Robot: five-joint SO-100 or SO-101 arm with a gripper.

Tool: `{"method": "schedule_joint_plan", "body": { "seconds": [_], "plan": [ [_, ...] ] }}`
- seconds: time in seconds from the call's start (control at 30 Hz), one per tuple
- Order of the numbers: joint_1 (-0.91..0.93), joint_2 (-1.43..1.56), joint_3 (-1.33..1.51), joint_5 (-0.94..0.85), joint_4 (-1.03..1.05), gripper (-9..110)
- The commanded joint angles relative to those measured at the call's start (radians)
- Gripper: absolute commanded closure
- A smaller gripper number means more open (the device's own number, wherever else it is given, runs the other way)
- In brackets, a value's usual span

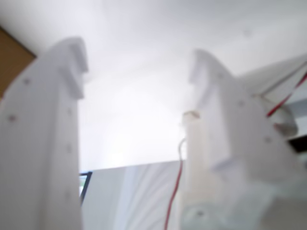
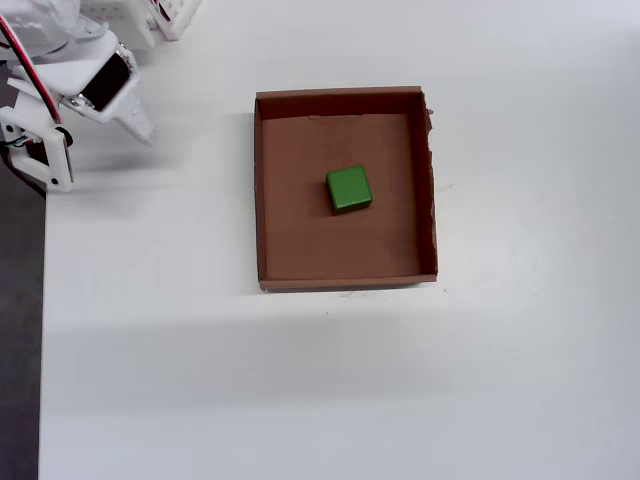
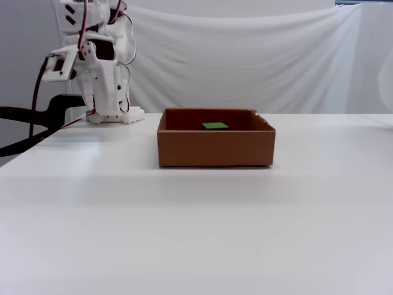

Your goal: Grasp a green cube and put it in a box.

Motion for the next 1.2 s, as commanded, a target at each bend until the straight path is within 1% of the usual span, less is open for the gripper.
{"method": "schedule_joint_plan", "body": {
  "seconds": [0.0,0.4,0.63,1.17],
  "plan": [
    [0.008,0.149,0.081,0.005,0.0,80],
    [0.038,0.508,0.396,0.025,-0.018,80],
    [0.066,0.611,0.399,0.041,0.04,80],
    [0.063,0.611,0.399,0.041,0.046,80]
  ]
}}
